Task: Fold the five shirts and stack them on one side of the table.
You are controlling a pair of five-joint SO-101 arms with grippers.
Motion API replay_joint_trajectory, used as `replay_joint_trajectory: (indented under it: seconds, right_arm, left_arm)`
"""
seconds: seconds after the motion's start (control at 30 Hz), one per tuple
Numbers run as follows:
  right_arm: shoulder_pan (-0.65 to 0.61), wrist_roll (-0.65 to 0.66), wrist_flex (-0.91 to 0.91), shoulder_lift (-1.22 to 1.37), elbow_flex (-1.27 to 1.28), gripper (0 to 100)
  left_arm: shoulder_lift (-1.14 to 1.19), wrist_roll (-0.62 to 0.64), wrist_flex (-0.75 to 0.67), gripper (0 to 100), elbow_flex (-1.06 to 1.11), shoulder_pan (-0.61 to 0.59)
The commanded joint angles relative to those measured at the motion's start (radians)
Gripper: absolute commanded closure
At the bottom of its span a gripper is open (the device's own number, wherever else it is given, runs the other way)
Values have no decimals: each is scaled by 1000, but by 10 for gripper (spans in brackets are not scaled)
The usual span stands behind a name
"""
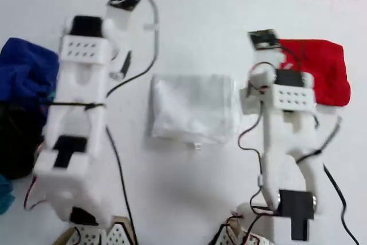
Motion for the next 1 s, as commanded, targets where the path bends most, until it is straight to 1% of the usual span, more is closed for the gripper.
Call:
replay_joint_trajectory:
  seconds: [0.0, 0.1, 0.17, 0.33, 0.47, 0.57, 0.67, 0.8, 0.9, 0.97]
  right_arm:
    - [-102, 64, 10, 39, -44, 978]
    - [-156, 100, 30, 67, -41, 978]
    - [-185, 114, 48, 71, -43, 978]
    - [-260, 153, 77, 82, -35, 978]
    - [-251, 153, 30, 116, 49, 979]
    - [-203, 164, -16, 160, 112, 979]
    - [-133, 261, -38, 211, 133, 979]
    - [-59, 339, -31, 226, 132, 979]
    - [-39, 361, -12, 177, 129, 979]
    - [-48, 362, 38, 117, 103, 979]
  left_arm:
    - [-244, -12, -196, 973, 397, -91]
    - [-374, -12, -374, 973, 716, -147]
    - [-446, -12, -476, 973, 883, -181]
    - [-539, -12, -683, 973, 1136, -230]
    - [-539, -38, -810, 973, 1253, -229]
    - [-539, -44, -899, 973, 1311, -229]
    - [-539, -44, -961, 973, 1363, -229]
    - [-545, -44, -980, 973, 1376, -229]
    - [-542, -41, -980, 973, 1379, -229]
    - [-542, -40, -980, 973, 1380, -229]
